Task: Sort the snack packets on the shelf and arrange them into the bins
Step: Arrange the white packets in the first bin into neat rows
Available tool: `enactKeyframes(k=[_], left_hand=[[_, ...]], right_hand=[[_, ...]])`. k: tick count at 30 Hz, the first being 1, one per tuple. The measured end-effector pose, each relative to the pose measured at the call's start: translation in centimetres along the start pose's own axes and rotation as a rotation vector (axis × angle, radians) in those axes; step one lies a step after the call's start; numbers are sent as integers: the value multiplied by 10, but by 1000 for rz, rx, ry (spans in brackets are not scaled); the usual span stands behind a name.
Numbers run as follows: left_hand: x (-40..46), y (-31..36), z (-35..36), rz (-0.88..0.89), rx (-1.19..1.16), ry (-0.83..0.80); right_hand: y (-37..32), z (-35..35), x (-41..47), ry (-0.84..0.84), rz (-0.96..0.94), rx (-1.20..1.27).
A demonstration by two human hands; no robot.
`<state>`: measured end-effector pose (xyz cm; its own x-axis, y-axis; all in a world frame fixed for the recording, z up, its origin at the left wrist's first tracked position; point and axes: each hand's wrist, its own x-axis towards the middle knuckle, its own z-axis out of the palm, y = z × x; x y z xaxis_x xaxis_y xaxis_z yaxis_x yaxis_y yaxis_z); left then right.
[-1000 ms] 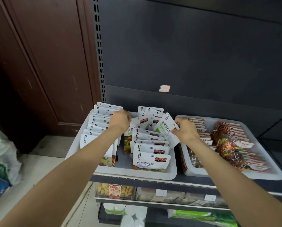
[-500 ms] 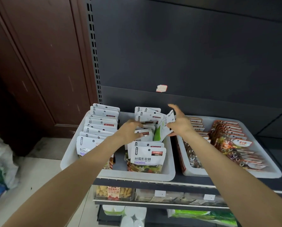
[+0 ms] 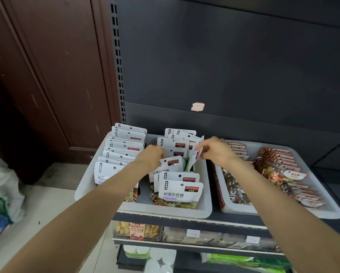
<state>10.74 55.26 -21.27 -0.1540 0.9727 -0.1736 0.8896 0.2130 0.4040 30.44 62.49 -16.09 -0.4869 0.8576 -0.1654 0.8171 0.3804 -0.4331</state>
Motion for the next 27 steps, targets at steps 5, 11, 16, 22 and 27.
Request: enactKeyframes(k=[5, 11, 16, 22, 27], left_hand=[[-1, 3, -8, -7, 54, 60], [4, 0, -17, 53, -133, 71], [-3, -1, -21, 94, -187, 28], [-24, -9, -20, 109, -195, -14], [-32, -8, -16, 153, -97, -66]], right_hand=[[-16, -7, -11, 150, -193, -288], [-25, 9, -10, -28, -165, -121], [-25, 31, -12, -178, -210, 6], [-17, 37, -16, -145, -236, 65], [-21, 32, -27, -353, -128, 206]])
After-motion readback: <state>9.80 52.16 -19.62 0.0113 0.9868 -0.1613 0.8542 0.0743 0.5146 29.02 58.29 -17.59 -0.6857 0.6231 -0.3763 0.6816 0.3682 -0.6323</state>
